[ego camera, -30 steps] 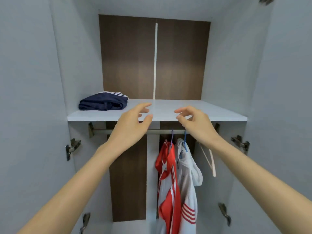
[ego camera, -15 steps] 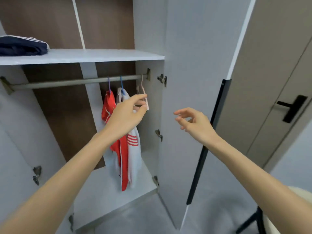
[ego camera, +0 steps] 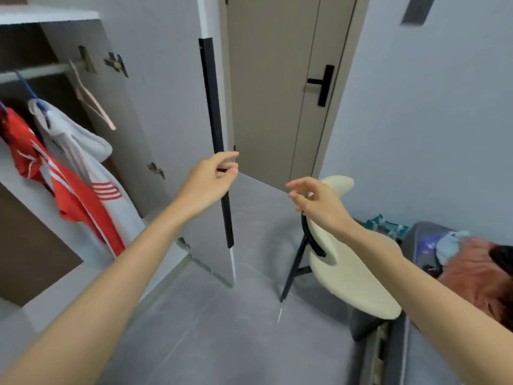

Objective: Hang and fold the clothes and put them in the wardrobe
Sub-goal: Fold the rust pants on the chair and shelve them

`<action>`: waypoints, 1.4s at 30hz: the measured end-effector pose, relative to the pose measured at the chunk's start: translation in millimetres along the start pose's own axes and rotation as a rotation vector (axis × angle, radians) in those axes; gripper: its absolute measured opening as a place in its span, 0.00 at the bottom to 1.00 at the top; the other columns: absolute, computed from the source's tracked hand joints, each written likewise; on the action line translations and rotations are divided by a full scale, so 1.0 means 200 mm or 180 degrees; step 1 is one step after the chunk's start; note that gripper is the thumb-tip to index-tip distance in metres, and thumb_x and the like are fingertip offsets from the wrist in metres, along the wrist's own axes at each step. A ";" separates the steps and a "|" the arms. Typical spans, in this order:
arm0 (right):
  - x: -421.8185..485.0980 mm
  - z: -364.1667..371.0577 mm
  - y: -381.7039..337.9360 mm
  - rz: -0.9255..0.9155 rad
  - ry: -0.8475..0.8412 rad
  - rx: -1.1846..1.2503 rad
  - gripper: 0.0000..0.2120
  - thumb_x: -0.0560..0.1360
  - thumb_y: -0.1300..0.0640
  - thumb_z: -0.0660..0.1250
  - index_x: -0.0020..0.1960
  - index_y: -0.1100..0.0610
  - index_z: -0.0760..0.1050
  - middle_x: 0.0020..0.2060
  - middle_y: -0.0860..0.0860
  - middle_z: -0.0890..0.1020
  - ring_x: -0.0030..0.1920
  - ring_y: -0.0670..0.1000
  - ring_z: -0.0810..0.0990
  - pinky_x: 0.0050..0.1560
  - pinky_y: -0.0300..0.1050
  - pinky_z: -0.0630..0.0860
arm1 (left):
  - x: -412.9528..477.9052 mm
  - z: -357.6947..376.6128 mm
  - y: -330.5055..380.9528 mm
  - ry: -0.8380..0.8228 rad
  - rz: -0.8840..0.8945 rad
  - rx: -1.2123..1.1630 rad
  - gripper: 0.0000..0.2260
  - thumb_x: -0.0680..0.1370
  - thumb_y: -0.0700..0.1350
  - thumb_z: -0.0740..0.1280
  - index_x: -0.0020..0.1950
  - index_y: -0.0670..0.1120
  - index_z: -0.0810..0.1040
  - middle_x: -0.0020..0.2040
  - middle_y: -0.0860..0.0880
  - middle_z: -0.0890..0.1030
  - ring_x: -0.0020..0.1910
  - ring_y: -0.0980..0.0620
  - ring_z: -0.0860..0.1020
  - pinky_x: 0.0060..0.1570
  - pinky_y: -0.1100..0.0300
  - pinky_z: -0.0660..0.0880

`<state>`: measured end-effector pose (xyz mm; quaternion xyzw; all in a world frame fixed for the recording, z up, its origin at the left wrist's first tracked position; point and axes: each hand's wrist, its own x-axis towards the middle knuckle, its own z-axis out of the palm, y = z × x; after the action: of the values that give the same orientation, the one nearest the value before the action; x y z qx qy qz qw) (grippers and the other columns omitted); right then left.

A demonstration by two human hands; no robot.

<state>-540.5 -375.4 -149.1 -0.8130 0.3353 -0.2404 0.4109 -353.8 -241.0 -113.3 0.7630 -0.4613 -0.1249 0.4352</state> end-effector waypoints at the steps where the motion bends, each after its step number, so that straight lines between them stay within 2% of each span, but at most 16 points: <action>1: -0.06 -0.02 0.03 0.0095 0.0074 -0.0003 0.08 0.78 0.58 0.64 0.56 0.54 0.78 0.49 0.50 0.81 0.44 0.59 0.80 0.51 0.52 0.77 | -0.01 0.05 0.01 -0.0104 0.0035 -0.0050 0.16 0.80 0.44 0.62 0.67 0.52 0.73 0.56 0.56 0.79 0.48 0.63 0.77 0.45 0.74 0.69; 3: -0.17 -0.06 0.09 0.0293 0.0222 0.0012 0.09 0.78 0.58 0.64 0.58 0.54 0.77 0.51 0.51 0.81 0.46 0.60 0.80 0.53 0.52 0.76 | -0.03 0.15 0.03 -0.0318 0.0107 -0.0131 0.16 0.80 0.45 0.62 0.68 0.52 0.72 0.57 0.56 0.79 0.45 0.66 0.76 0.44 0.70 0.70; 6: -0.35 -0.10 0.19 0.0598 0.0430 0.0007 0.10 0.79 0.58 0.63 0.59 0.53 0.76 0.52 0.51 0.81 0.49 0.56 0.79 0.56 0.52 0.75 | -0.09 0.28 0.06 -0.0648 0.0260 -0.0128 0.17 0.81 0.46 0.61 0.69 0.53 0.70 0.59 0.57 0.77 0.46 0.66 0.75 0.42 0.74 0.68; 10: -0.59 -0.14 0.33 0.0901 0.0828 -0.0004 0.10 0.78 0.60 0.63 0.58 0.53 0.76 0.51 0.49 0.80 0.45 0.52 0.79 0.49 0.49 0.77 | -0.17 0.46 0.13 -0.1117 0.0478 -0.0132 0.17 0.81 0.46 0.60 0.70 0.53 0.69 0.58 0.57 0.76 0.45 0.68 0.73 0.38 0.76 0.68; 13: -0.75 -0.19 0.44 0.1141 0.1142 -0.0008 0.10 0.77 0.61 0.64 0.57 0.52 0.75 0.49 0.46 0.79 0.44 0.47 0.77 0.50 0.46 0.75 | -0.21 0.62 0.21 -0.1450 0.0688 -0.0147 0.17 0.81 0.44 0.60 0.70 0.50 0.69 0.59 0.55 0.76 0.44 0.64 0.74 0.41 0.73 0.67; 16: -0.90 -0.27 0.55 0.1401 0.1433 0.0024 0.11 0.76 0.61 0.64 0.56 0.51 0.76 0.50 0.45 0.78 0.45 0.45 0.77 0.53 0.48 0.76 | -0.24 0.79 0.32 -0.1763 0.0851 -0.0181 0.18 0.81 0.43 0.60 0.71 0.48 0.69 0.61 0.52 0.77 0.46 0.59 0.75 0.41 0.78 0.66; 17: -0.95 -0.31 0.58 0.1492 0.1541 0.0023 0.11 0.76 0.61 0.64 0.56 0.50 0.76 0.50 0.45 0.78 0.46 0.45 0.77 0.55 0.49 0.76 | -0.25 0.85 0.36 -0.1875 0.0888 -0.0187 0.18 0.81 0.43 0.61 0.71 0.48 0.69 0.62 0.51 0.77 0.50 0.56 0.76 0.43 0.77 0.66; 19: -1.03 -0.39 0.64 0.1652 0.1721 0.0005 0.12 0.76 0.61 0.63 0.57 0.50 0.76 0.52 0.46 0.79 0.51 0.48 0.79 0.59 0.52 0.75 | -0.25 0.98 0.44 -0.2077 0.0957 -0.0215 0.18 0.81 0.44 0.61 0.71 0.49 0.69 0.63 0.51 0.77 0.56 0.52 0.77 0.51 0.67 0.68; 23: -1.15 -0.54 0.82 0.1950 0.2021 0.0053 0.13 0.75 0.63 0.64 0.59 0.56 0.76 0.56 0.51 0.80 0.57 0.51 0.78 0.62 0.52 0.73 | -0.22 1.28 0.59 -0.2382 0.1222 -0.0171 0.18 0.81 0.45 0.61 0.71 0.51 0.68 0.62 0.53 0.77 0.46 0.64 0.75 0.49 0.63 0.69; 26: -1.20 -0.67 0.99 0.2122 0.2192 0.0061 0.14 0.75 0.63 0.64 0.60 0.58 0.77 0.57 0.52 0.80 0.54 0.50 0.78 0.55 0.45 0.75 | -0.19 1.53 0.69 -0.2577 0.1314 -0.0201 0.18 0.80 0.45 0.61 0.70 0.51 0.69 0.61 0.53 0.77 0.47 0.62 0.75 0.50 0.62 0.69; 28: -1.21 -0.75 1.11 0.2212 0.2243 0.0096 0.13 0.76 0.63 0.63 0.60 0.56 0.76 0.56 0.50 0.79 0.50 0.48 0.77 0.44 0.36 0.72 | -0.15 1.70 0.73 -0.2671 0.1286 -0.0196 0.18 0.80 0.45 0.61 0.70 0.51 0.69 0.60 0.53 0.77 0.49 0.57 0.76 0.50 0.61 0.70; 30: -1.19 -0.85 1.27 0.2294 0.2248 0.0114 0.12 0.77 0.62 0.63 0.58 0.54 0.76 0.56 0.48 0.79 0.48 0.46 0.77 0.41 0.33 0.69 | -0.11 1.90 0.76 -0.2756 0.1273 -0.0155 0.17 0.80 0.45 0.61 0.70 0.51 0.70 0.59 0.53 0.77 0.49 0.56 0.76 0.47 0.63 0.70; 32: -1.15 -0.95 1.43 0.2386 0.2219 0.0127 0.11 0.76 0.62 0.63 0.57 0.53 0.76 0.56 0.48 0.79 0.50 0.47 0.77 0.45 0.36 0.70 | -0.05 2.10 0.78 -0.2860 0.1250 -0.0096 0.17 0.80 0.45 0.61 0.70 0.51 0.70 0.57 0.54 0.77 0.48 0.56 0.76 0.43 0.66 0.69; 35: -1.07 -1.08 1.65 0.2685 0.2124 0.0189 0.13 0.76 0.61 0.63 0.59 0.54 0.76 0.59 0.50 0.78 0.55 0.51 0.78 0.52 0.42 0.72 | 0.05 2.39 0.80 -0.3007 0.1062 -0.0004 0.17 0.80 0.44 0.61 0.69 0.50 0.70 0.55 0.54 0.76 0.49 0.55 0.76 0.45 0.64 0.69; 39: -0.99 -1.21 1.92 0.2933 0.1940 0.0172 0.12 0.76 0.62 0.64 0.59 0.57 0.76 0.59 0.52 0.78 0.49 0.48 0.75 0.49 0.40 0.70 | 0.15 2.73 0.76 -0.3144 0.0766 0.0068 0.16 0.80 0.44 0.61 0.68 0.51 0.71 0.54 0.55 0.77 0.48 0.58 0.76 0.43 0.67 0.71; 42: -0.92 -1.28 2.10 0.3122 0.1832 0.0175 0.12 0.75 0.63 0.64 0.58 0.57 0.76 0.60 0.55 0.77 0.49 0.51 0.77 0.51 0.44 0.73 | 0.25 2.95 0.69 -0.3222 0.0436 0.0053 0.15 0.80 0.45 0.60 0.66 0.52 0.72 0.55 0.53 0.79 0.53 0.53 0.78 0.50 0.62 0.70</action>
<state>-979.3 -552.7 -378.9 -0.4529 0.7657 -0.2419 0.3875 -758.6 -632.1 -344.4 0.5784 -0.6643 -0.4462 0.1583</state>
